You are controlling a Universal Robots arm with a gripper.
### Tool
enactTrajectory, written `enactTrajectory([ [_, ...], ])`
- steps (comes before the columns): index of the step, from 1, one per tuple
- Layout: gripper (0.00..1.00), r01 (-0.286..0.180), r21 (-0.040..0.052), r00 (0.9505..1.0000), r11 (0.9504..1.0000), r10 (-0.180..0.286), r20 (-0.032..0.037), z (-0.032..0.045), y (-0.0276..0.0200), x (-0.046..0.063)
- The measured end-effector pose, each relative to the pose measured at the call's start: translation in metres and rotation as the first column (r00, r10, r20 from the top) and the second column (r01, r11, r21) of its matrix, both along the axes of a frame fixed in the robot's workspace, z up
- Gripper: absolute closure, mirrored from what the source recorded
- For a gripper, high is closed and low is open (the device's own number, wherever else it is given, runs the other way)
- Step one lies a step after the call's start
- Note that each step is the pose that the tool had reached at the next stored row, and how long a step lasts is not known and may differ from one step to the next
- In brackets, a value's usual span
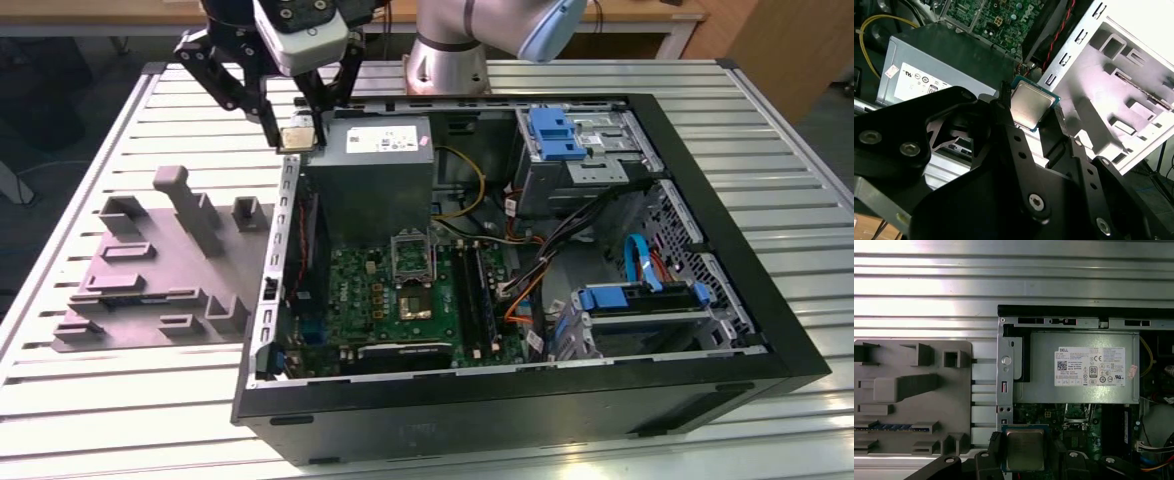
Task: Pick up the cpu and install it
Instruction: 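Pick up the cpu and move it towards the insertion slot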
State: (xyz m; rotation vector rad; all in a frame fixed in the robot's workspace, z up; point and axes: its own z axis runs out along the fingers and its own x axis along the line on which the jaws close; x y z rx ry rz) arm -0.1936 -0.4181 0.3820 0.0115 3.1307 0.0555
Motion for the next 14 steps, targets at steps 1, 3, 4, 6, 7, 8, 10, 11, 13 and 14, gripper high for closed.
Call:
enactTrajectory([
  [1, 0.53, 0.0, 0.0, 1.0, 1.0, 0.0, 0.0001, 0.0, 0.0, 0.0009],
  [3, 0.53, 0.0, 0.0, 1.0, 1.0, 0.0, 0.0, 0.0, 0.0, 0.0018],
  [4, 0.53, 0.0, 0.0, 1.0, 1.0, 0.0, 0.0, 0.0, 0.0, 0.0019],
  [6, 0.53, 0.0, 0.0, 1.0, 1.0, 0.0, 0.0, 0.0, 0.0, 0.002],
  [7, 0.53, 0.0, 0.0, 1.0, 1.0, 0.0, -0.0001, 0.0, 0.0, 0.0021],
  [8, 0.53, 0.0, 0.0, 1.0, 1.0, 0.0, 0.0, 0.0, 0.0, 0.0021],
  [10, 0.53, 0.0, 0.0, 1.0, 1.0, 0.0, 0.0, 0.0, 0.0, 0.0022],
  [11, 0.53, 0.0, 0.0, 1.0, 1.0, 0.0, 0.0, 0.0, -0.0003, 0.0025],
  [13, 0.53, 0.0, 0.0, 1.0, 1.0, 0.0, -0.0001, 0.0001, -0.0027, 0.0032],
  [14, 0.53, 0.001, 0.0, 1.0, 1.0, -0.001, 0.0, 0.0, -0.0043, 0.0036],
])
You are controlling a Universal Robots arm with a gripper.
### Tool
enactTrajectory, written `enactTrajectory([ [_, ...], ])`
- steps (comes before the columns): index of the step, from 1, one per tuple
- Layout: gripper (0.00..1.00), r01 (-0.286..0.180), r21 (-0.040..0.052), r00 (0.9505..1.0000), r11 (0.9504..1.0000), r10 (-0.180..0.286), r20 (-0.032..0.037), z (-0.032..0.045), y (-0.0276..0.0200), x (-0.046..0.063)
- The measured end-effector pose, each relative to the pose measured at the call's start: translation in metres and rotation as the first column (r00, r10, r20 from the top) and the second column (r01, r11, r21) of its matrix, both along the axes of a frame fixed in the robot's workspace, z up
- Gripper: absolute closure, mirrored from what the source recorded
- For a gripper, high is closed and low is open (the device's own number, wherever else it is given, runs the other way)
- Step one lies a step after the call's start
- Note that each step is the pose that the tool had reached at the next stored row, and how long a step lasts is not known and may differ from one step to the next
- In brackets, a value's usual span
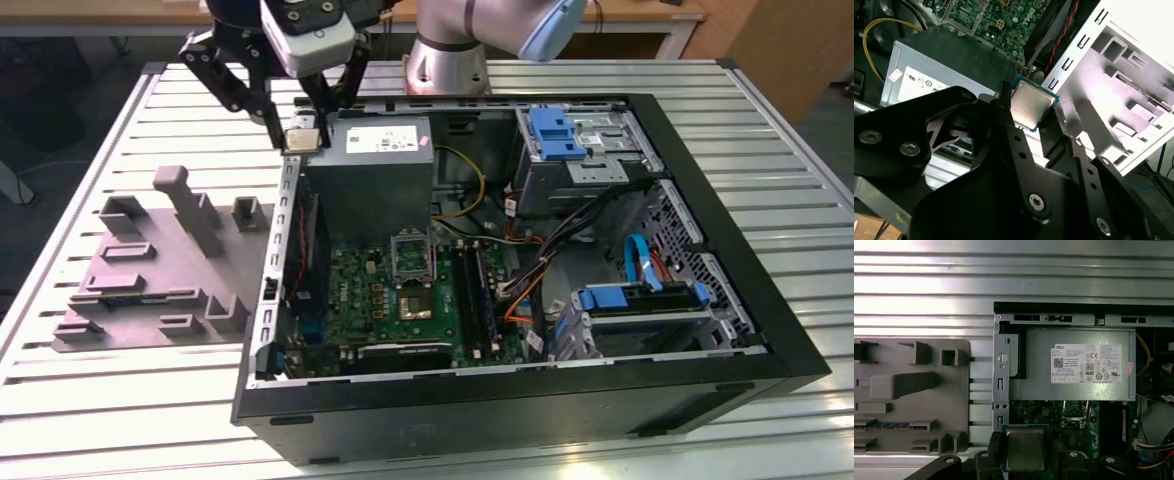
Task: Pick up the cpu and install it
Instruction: 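Pick up the cpu and move it towards the insertion slot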
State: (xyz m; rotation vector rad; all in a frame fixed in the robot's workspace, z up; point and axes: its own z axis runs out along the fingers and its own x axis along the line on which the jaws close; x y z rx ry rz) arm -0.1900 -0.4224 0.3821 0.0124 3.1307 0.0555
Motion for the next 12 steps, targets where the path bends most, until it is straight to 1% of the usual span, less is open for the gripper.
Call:
enactTrajectory([
  [3, 0.53, 0.0, 0.0, 1.0, 1.0, 0.0, 0.0, 0.0, -0.0028, 0.003],
  [8, 0.53, 0.0, 0.0001, 1.0, 1.0, 0.0, 0.0001, -0.0001, -0.0035, 0.016],
  [12, 0.53, 0.001, 0.0, 1.0, 1.0, -0.001, 0.0, -0.0001, -0.0035, 0.024],
])
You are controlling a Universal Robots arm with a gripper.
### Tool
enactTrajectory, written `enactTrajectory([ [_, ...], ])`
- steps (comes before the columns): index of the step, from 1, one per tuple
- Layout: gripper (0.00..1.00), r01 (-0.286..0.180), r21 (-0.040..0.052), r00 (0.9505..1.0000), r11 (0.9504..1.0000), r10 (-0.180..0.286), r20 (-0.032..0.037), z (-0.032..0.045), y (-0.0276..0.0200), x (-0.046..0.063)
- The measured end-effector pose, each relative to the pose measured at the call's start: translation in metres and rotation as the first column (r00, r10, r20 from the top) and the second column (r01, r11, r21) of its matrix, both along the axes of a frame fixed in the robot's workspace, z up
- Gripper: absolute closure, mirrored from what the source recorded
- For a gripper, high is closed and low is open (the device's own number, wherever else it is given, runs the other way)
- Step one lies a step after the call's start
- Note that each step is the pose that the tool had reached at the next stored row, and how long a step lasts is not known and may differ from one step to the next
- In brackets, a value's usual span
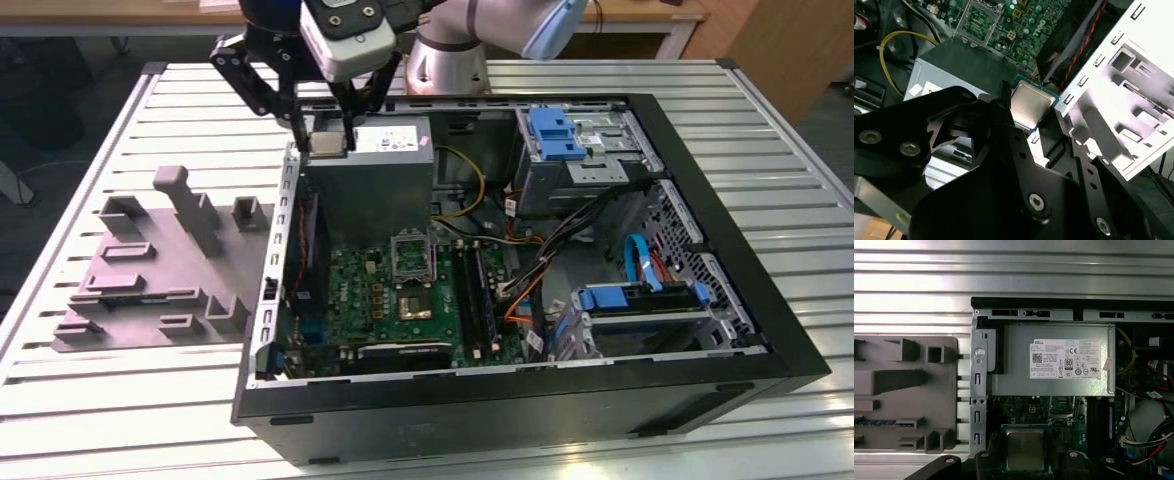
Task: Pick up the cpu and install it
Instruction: 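Pick up the cpu and move it towards the insertion slot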
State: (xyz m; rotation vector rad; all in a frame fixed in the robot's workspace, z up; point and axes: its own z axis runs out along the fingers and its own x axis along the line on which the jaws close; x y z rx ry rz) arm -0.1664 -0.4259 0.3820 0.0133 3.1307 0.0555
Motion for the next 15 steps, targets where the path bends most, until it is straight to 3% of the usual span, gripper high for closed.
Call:
enactTrajectory([
  [10, 0.53, 0.0, 0.0, 1.0, 1.0, 0.0, 0.0, 0.0, 0.0, 0.015],
  [15, 0.53, 0.0, 0.0, 1.0, 1.0, 0.0, 0.0001, 0.0, 0.0, 0.017],
])
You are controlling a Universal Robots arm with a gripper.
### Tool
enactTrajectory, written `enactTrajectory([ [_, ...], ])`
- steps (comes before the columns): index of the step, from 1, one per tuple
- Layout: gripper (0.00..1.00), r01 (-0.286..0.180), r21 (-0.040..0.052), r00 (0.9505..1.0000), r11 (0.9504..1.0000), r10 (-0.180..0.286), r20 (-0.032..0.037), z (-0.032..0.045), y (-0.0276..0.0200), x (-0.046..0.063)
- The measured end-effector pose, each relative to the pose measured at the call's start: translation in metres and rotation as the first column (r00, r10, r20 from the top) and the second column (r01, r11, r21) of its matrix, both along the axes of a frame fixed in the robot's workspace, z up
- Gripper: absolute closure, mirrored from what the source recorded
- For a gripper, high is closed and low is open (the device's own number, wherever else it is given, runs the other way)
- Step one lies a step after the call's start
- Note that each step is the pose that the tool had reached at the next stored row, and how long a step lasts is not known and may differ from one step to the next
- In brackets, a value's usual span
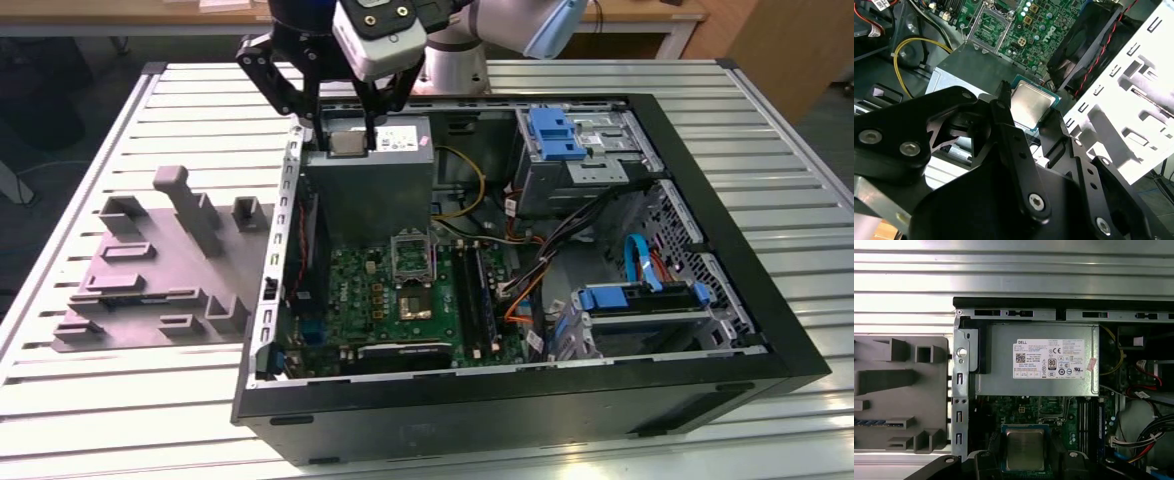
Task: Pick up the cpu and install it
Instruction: 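Pick up the cpu and move it towards the insertion slot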
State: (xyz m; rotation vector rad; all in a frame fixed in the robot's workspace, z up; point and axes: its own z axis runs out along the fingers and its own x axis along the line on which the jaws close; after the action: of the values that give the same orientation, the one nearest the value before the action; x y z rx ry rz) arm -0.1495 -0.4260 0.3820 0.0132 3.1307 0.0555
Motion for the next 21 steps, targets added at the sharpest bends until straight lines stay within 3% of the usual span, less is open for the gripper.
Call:
enactTrajectory([
  [10, 0.53, 0.0, 0.0, 1.0, 1.0, 0.0, 0.0, 0.0, 0.0, 0.001],
  [21, 0.53, 0.0, 0.0, 1.0, 1.0, 0.0, 0.0, 0.0, 0.0, 0.016],
])
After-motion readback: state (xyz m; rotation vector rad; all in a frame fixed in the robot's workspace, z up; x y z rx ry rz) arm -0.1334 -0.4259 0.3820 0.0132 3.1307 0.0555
